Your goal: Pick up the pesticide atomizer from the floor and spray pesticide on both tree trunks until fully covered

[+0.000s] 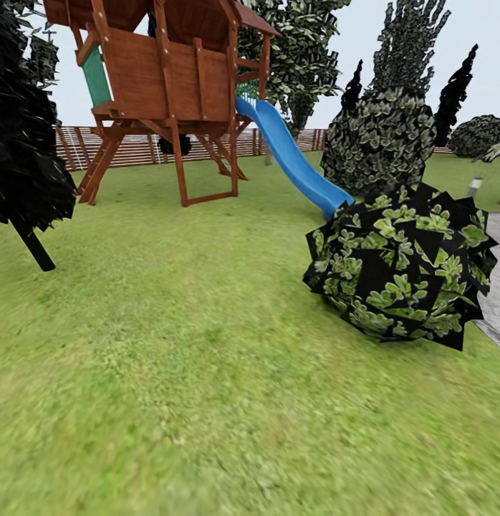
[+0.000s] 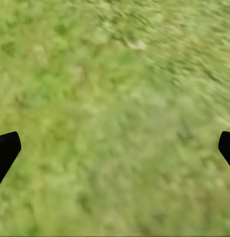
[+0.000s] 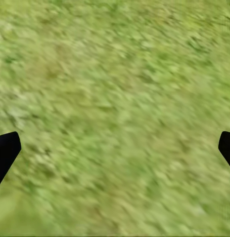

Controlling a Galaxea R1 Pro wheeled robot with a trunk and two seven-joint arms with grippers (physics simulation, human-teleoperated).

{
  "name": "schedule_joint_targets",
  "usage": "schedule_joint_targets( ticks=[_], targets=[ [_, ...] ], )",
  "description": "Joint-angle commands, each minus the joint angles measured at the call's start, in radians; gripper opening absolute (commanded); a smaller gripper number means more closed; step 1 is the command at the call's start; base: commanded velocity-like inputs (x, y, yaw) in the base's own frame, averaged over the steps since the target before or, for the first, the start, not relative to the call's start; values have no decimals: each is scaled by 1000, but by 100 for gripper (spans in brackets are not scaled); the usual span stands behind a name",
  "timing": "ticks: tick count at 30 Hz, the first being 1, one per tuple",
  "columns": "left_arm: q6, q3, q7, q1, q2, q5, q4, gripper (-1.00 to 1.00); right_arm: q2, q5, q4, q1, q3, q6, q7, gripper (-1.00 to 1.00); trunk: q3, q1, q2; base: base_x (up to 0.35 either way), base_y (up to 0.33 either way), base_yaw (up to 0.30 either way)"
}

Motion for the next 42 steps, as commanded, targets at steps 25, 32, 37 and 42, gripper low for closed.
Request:
schedule_joint_targets(
  ticks=[25, 32, 37, 42],
  targets=[
    [0, 0, 0, 0, 0, 0, 0, 100, 0, 0, 0, 0, 0, 0, -1, 100, 0, 0, 0, 339, 115, 0],
    [0, 0, 0, 0, 0, 0, 0, 100, 0, 0, 0, 0, 0, 0, -1, 100, 0, 0, 0, 339, 118, 0],
    [0, 0, 0, 0, 0, 0, 0, 100, 0, 0, 0, 0, 0, 0, -1, 100, 0, 0, 0, 339, 118, 0],
    [0, 0, -1, 0, 0, 0, 0, 100, 0, 0, 0, 0, 0, 0, -1, 100, 0, 0, 0, 339, 109, 0]
  ],
)
